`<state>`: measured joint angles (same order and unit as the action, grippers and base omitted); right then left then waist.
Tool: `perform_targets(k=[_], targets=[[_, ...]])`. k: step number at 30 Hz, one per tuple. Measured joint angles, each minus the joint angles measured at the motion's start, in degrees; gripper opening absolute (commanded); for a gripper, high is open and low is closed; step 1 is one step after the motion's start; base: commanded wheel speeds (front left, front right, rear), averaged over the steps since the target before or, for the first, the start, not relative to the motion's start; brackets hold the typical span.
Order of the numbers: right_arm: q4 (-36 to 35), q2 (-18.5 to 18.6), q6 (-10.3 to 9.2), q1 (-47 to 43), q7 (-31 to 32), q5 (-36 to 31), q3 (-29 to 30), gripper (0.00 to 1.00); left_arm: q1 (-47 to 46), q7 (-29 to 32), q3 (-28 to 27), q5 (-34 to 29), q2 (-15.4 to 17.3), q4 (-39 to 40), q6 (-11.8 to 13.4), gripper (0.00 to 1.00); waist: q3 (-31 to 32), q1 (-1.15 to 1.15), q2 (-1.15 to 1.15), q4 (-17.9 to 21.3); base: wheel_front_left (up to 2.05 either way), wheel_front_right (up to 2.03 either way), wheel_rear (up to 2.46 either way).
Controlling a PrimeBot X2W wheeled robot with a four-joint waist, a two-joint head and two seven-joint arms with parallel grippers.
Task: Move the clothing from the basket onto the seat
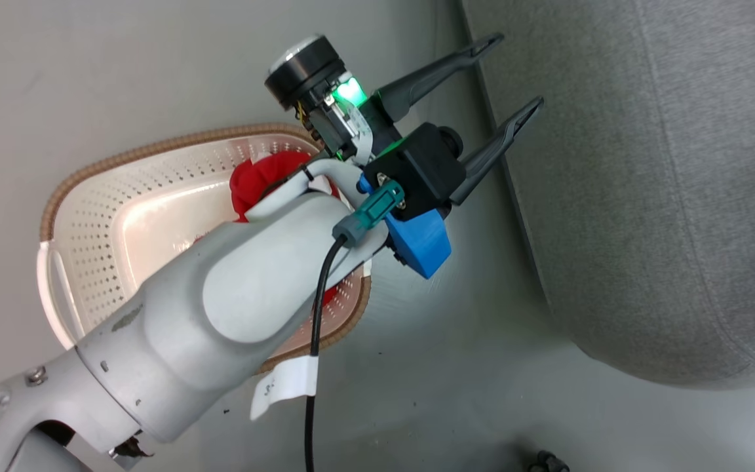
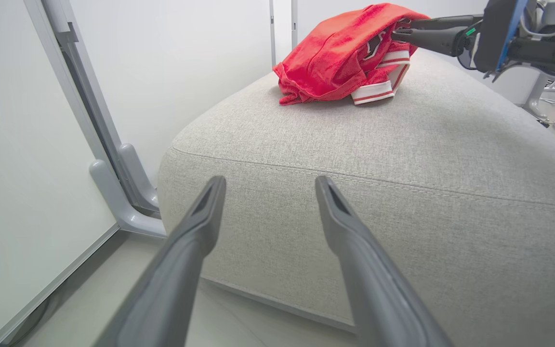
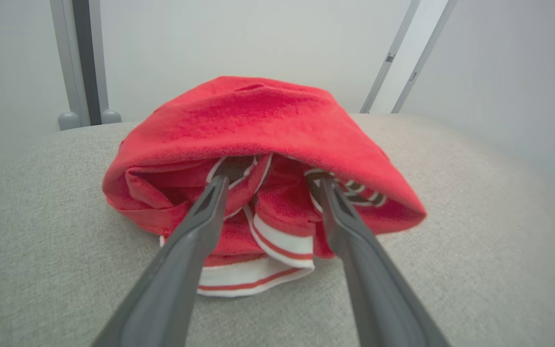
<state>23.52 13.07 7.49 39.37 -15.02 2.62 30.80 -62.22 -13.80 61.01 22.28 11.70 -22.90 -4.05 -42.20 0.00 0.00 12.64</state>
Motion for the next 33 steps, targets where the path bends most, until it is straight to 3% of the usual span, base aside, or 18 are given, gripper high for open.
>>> perform_targets(k=[9, 19, 33], targets=[[-7.32, -2.78, 0.0, -9.15, 0.0, -0.97, -5.43, 1.0, 6.26, -1.14, -4.11, 1.51, -0.37, -0.69, 2.11, 1.0, 7.89, 0.0, 0.0, 0.18, 0.0, 0.0, 0.0], [-13.15, -3.75, 0.0, -12.88, -0.01, -0.59, -18.2, 1.0, 16.85, -1.25, -18.51, -0.92, 0.83, 6.19, 5.01, 1.0, 16.45, -0.01, 0.0, -3.23, 0.0, 0.0, 0.0], [-16.05, -5.88, 0.0, -17.05, 0.0, -0.05, -29.31, 1.0, 33.11, -1.26, -39.62, -6.57, -2.75, 9.92, 3.91, 1.0, 26.26, -0.01, 0.0, -11.75, 0.0, 0.0, 0.0]])
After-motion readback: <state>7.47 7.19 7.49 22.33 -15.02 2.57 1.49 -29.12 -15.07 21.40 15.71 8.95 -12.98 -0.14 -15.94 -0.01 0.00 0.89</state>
